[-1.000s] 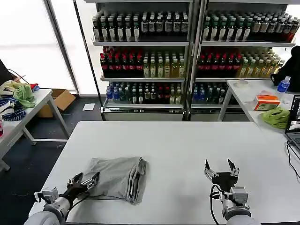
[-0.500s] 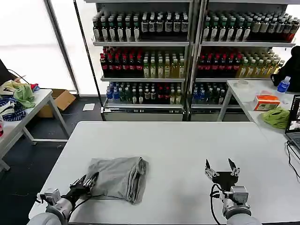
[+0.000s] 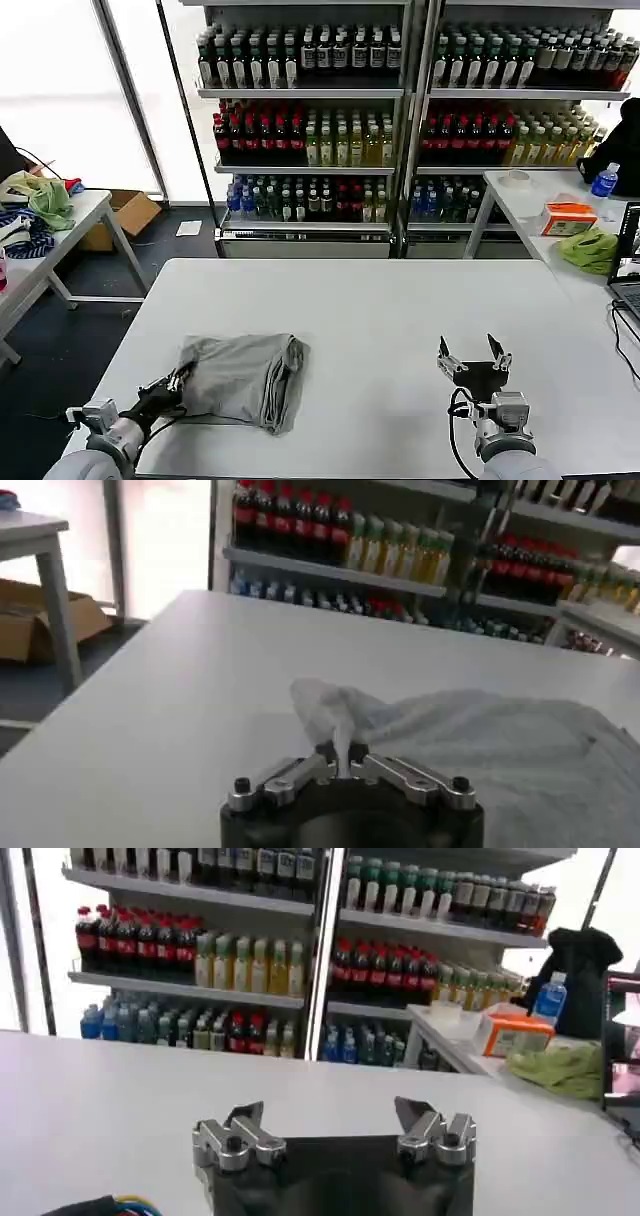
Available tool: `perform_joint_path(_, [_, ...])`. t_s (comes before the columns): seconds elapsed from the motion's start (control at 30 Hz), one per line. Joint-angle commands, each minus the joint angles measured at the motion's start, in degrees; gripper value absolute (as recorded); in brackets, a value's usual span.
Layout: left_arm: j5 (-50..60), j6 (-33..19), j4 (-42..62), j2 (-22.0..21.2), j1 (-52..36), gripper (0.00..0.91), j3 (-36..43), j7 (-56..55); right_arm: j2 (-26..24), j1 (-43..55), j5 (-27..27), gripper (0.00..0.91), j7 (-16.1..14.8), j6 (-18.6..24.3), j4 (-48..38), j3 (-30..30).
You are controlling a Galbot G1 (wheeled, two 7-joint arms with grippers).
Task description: Fold and organize the clothes.
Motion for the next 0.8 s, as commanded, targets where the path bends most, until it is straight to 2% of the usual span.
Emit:
perform_joint_path(0.03, [-2.0,-0.6,2.0,7.7,0.6,0.000,-11.6,1.0,-0.2,0.3,0.2,0.907,0.1,0.0,0.0,0.2])
perform_joint_path(0.17, [-2.2,-1.6,7.3,13.2,0.4,0.000,-18.3,2.5,-0.3,0.3,0.3,0.907,0.2,0.0,0.2,0.3])
perform_joint_path(0.33, [-1.0,-2.6,14.8,20.6,-1.8,0.000,-22.4,4.4,-0.2,0.2,0.4,0.907,0.3,0.0,0.5,0.3])
perform_joint_path(0.43, [-1.0,-2.5,15.3,22.5,-2.6,0.000,-22.9,5.0,0.2,0.2,0.3,0.907,0.4,0.0,0.4,0.2])
perform_joint_path(0.53, [-0.6,-2.3,13.7,21.9,-2.8,0.000,-22.1,5.1,0.4,0.1,0.3,0.907,0.4,0.0,0.5,0.1])
perform_joint_path(0.8, [-0.1,-2.1,3.0,14.5,-1.2,0.000,-18.0,3.1,1.0,-0.5,0.2,0.907,0.6,0.0,0.6,0.7])
